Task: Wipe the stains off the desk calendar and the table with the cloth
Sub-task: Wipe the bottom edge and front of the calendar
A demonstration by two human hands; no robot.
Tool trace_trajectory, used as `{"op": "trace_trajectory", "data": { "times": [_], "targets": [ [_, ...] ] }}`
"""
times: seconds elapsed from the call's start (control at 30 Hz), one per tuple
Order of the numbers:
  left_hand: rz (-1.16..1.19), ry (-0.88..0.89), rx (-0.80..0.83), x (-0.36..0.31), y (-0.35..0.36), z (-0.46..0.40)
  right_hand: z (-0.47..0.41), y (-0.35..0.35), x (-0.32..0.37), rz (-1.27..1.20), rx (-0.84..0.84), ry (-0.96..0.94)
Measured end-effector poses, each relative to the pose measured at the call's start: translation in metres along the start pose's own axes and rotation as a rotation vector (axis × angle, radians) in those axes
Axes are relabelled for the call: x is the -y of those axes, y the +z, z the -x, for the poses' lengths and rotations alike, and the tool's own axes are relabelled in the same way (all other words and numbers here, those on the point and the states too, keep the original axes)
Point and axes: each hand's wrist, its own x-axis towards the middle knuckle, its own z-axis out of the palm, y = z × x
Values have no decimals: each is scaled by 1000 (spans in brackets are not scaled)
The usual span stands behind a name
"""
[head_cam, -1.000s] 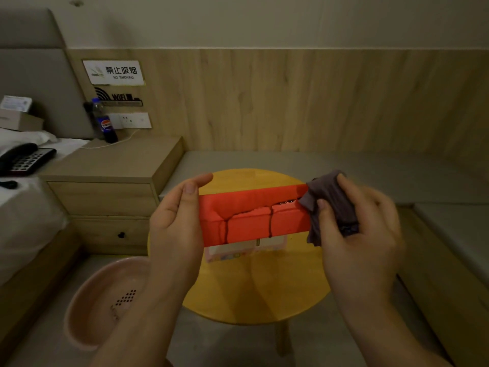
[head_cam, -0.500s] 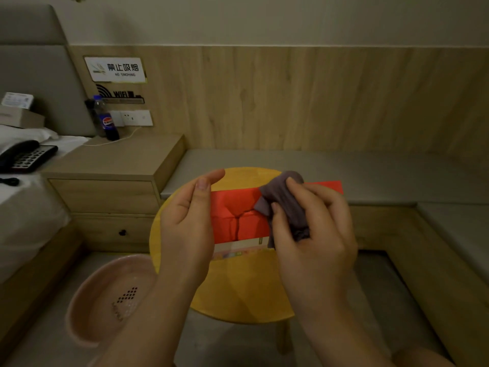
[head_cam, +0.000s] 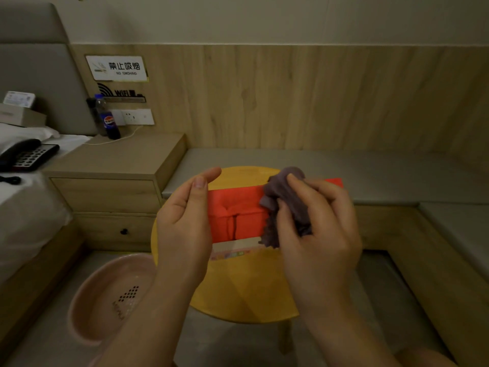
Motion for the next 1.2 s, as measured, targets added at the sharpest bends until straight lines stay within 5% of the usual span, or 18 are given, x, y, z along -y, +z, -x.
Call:
{"op": "trace_trajectory", "data": {
  "times": [0.53, 1.2],
  "targets": [
    [35, -6, 37, 5, -2, -1, -20, -34, -48, 198, -125, 106],
    [139, -56, 65, -4, 4, 2, 15, 23, 31, -132, 127, -60]
  ]
}}
